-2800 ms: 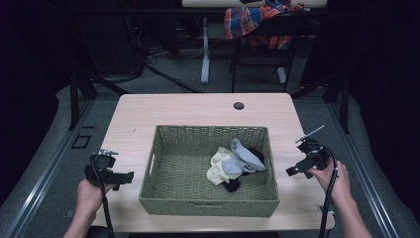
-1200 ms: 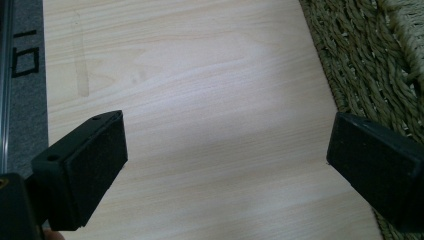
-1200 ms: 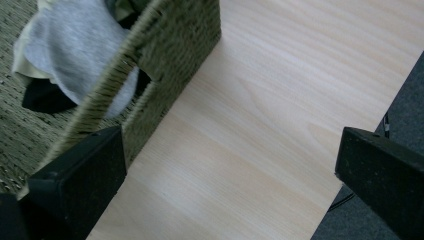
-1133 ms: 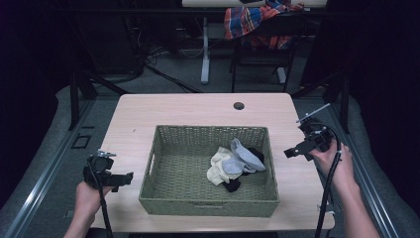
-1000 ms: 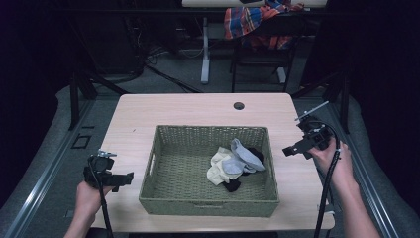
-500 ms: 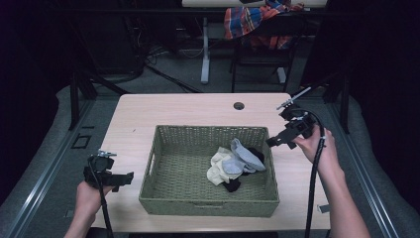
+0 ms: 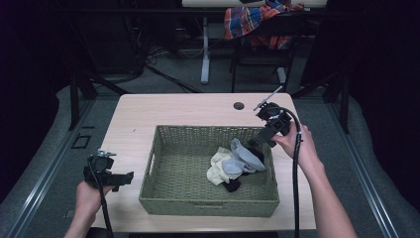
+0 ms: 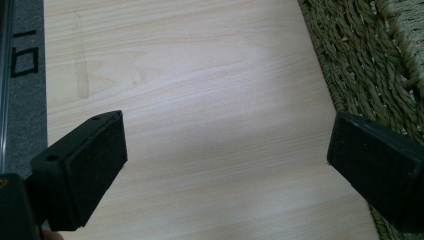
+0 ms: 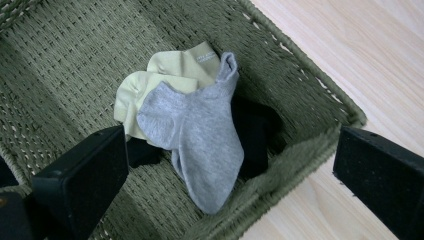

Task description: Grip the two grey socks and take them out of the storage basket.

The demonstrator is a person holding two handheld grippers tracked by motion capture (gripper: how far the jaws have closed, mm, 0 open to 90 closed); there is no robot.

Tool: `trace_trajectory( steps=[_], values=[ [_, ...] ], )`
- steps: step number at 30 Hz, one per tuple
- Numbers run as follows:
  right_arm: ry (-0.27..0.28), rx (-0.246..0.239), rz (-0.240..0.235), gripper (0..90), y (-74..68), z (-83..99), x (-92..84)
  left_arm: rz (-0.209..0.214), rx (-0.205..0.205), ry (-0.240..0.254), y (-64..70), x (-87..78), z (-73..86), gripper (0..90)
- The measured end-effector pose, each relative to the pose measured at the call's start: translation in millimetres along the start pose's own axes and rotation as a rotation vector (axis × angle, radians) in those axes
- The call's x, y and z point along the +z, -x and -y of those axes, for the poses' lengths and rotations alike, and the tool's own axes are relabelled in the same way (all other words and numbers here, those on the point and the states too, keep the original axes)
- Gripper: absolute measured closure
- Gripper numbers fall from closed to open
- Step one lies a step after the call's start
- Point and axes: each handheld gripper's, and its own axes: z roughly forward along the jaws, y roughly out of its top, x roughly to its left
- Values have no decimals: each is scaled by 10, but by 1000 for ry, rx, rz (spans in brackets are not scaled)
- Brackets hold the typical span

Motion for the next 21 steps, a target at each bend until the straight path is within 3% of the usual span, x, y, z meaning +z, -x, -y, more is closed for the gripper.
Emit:
trace_trajectory(
  steps=[4, 6, 9, 12, 18, 21],
  values=[
    [-20, -19, -5, 19, -13, -69, 125, 2, 2, -4, -2, 3, -2, 28],
    [-48, -36, -12, 35, -22, -115, 281, 3, 1, 1, 5, 3, -3, 29],
    [-59, -25, -7, 44, -25, -124, 401, 6, 3, -2, 5, -1, -3, 28],
    [-106, -33, -1, 71, -7, -128, 563, 4, 4, 0, 7, 3, -2, 29],
    [-140, -36, 11, 142, -28, -144, 667, 7, 7, 1, 12, 2, -4, 28],
    [-167, -46, 39, 210, -68, -193, 750, 9, 11, -4, 16, 1, -10, 29]
  ],
)
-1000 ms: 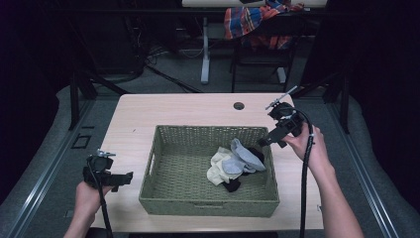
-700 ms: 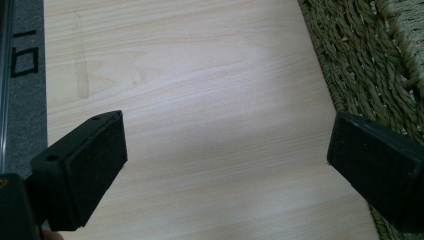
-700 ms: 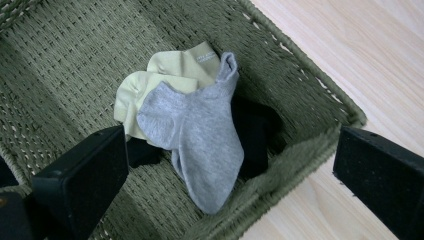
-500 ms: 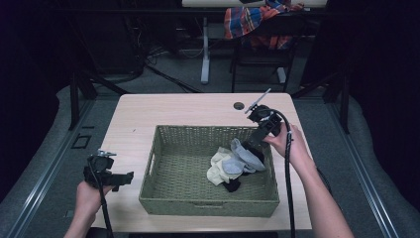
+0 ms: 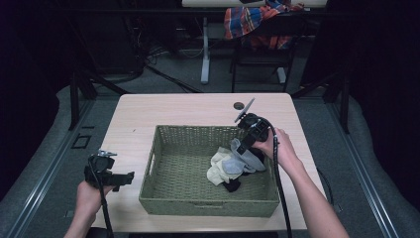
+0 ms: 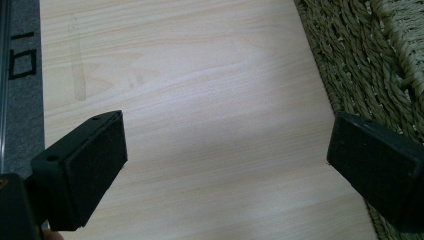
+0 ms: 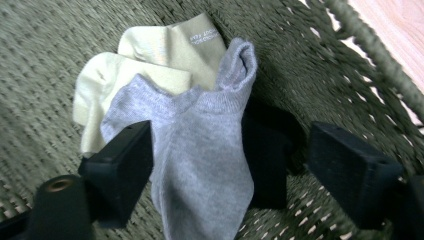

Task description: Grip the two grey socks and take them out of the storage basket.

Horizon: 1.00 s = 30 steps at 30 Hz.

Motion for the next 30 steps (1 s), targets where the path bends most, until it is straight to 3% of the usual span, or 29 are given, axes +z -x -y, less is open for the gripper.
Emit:
trace_trajectory(
  steps=[5, 13, 16, 17, 24, 29, 30],
  values=[
    [-59, -1, 9, 332, -52, -60, 115, -2, -2, -4, -8, 5, 3, 29],
    [-97, 8, 17, 407, -56, -65, 195, -3, 1, 0, 2, 4, 1, 29],
    [-109, 16, 22, 451, -67, -64, 221, -4, 3, 0, 4, 4, 0, 30],
    [-102, 26, 20, 525, -71, -55, 244, -4, 3, 2, 3, 2, 1, 30],
    [-136, 28, 16, 610, -51, -62, 265, -3, 2, 2, 6, 3, 1, 30],
    [-138, 50, 11, 814, -29, -48, 284, -1, 5, -1, 0, -3, 0, 30],
    [-138, 50, 11, 814, -29, -48, 284, -1, 5, 0, 0, -2, 0, 30]
  ],
)
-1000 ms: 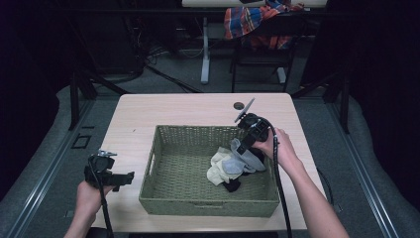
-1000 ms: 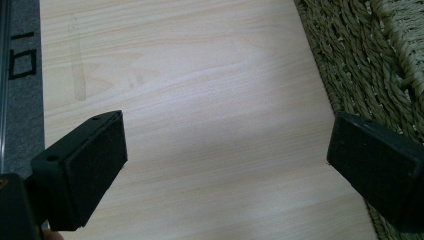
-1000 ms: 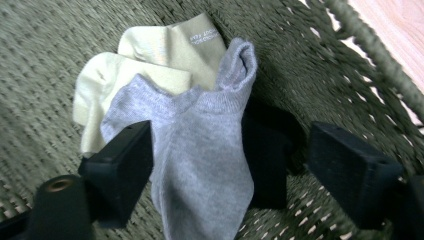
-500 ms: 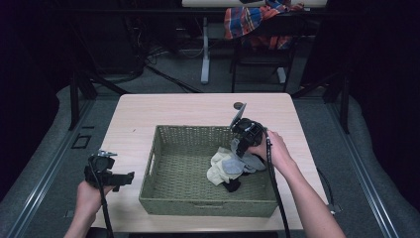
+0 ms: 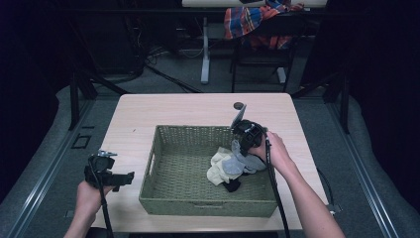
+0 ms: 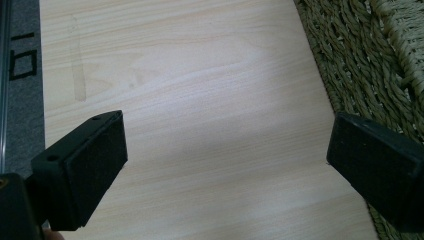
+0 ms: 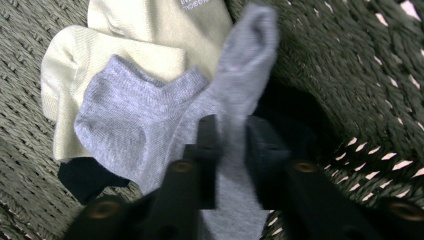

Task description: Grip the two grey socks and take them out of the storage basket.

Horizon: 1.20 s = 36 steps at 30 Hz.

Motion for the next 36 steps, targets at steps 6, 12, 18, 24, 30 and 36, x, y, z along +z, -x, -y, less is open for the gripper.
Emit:
trace_trajectory(
  steps=[6, 12, 18, 24, 30, 36],
  values=[
    [35, 12, -21, 855, 28, 30, -103, 1, -3, 1, 3, 0, 0, 29],
    [107, 12, -32, 856, 7, 87, -360, 0, 0, 1, 5, -1, -2, 30],
    [157, 5, -37, 857, -35, 123, -535, -1, -1, 1, 7, -4, -1, 30],
    [182, -6, -44, 858, -78, 148, -631, -5, -1, 5, 22, -4, 3, 30],
    [192, -11, -43, 858, -81, 161, -695, -5, -1, 3, 22, -4, 6, 30],
    [210, -13, -52, 858, -71, 172, -748, -5, -7, 2, 22, 3, 8, 30]
  ],
)
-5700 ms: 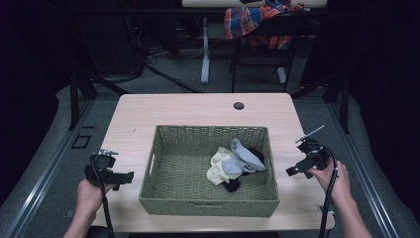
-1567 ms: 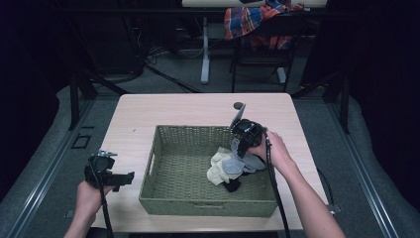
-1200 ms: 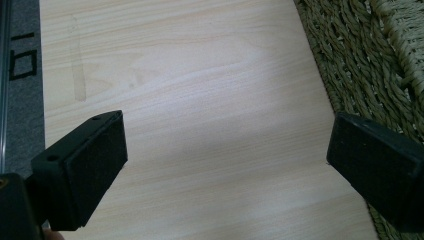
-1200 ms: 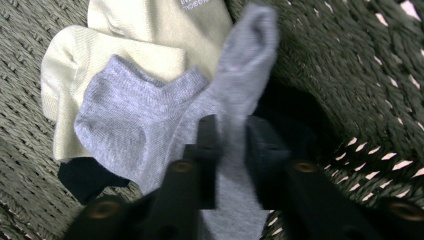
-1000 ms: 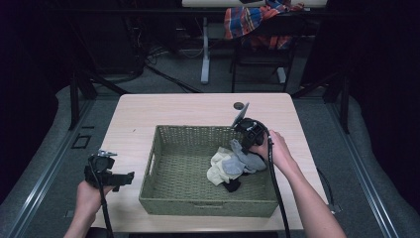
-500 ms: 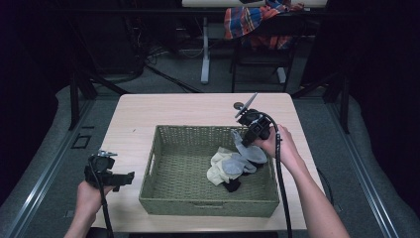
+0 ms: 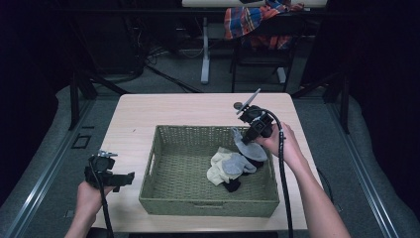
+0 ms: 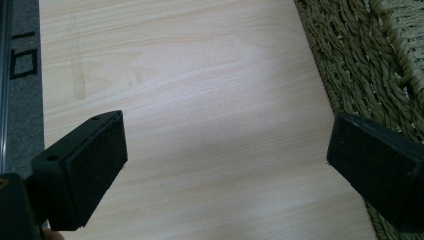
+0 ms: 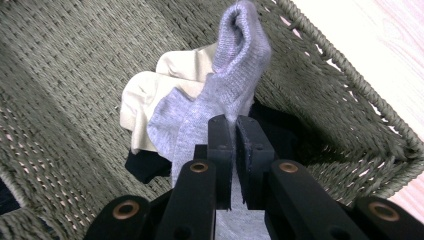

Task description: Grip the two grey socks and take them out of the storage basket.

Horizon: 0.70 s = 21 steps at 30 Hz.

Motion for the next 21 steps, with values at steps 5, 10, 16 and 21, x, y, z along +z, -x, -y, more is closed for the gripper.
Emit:
trace_trajectory(
  steps=[5, 10, 16, 21],
  values=[
    [14, 1, -1, 858, 12, 1, -81, 0, -2, -3, -4, 2, 2, 30],
    [34, 13, -4, 859, 13, -11, -164, -2, -6, -1, -8, -4, 9, 30],
    [59, 10, -2, 863, -7, -22, -279, 1, 1, -9, -3, -5, 10, 30],
    [61, 10, -4, 863, 4, -15, -303, -3, -2, -3, -4, 0, 12, 30]
  ],
)
